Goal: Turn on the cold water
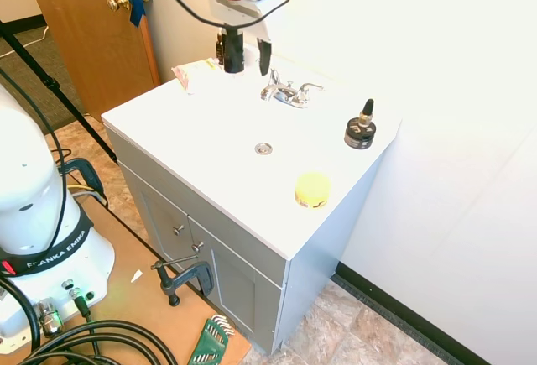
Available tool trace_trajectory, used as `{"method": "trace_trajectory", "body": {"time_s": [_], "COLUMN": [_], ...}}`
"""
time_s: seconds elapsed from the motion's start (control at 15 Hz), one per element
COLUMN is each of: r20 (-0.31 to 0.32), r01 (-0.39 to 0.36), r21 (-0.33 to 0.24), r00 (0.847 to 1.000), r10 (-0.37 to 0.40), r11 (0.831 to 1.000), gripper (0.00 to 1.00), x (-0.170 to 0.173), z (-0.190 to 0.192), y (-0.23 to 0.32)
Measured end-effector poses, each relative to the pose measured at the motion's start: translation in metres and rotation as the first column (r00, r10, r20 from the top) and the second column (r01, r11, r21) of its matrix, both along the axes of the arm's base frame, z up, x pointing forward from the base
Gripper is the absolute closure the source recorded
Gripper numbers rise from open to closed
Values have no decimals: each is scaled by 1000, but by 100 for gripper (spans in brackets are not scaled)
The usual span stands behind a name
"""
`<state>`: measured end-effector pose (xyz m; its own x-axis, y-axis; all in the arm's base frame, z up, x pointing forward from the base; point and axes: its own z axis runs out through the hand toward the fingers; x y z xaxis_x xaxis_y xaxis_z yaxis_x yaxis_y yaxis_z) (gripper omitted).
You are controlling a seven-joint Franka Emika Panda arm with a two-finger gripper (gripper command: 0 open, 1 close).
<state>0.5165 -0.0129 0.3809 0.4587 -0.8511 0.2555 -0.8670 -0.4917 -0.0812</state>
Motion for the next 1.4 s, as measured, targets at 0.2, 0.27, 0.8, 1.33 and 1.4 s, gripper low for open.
{"method": "trace_trajectory", "body": {"time_s": [0.2, 0.27, 0.8, 1.33, 1.4], "r20": [50, 59, 21, -56, -75], "r01": [78, 94, 156, 152, 137], "r21": [-85, -100, -159, -90, -69], "r00": [996, 994, 988, 986, 987], "r10": [-74, -88, -154, -157, -142], "r11": [993, 991, 975, 984, 988], "gripper": [0, 0, 0, 0, 0], "x": [68, 85, 113, 46, 30], "z": [-23, -30, -72, -85, -83], "y": [-20, -25, -70, -66, -62]}}
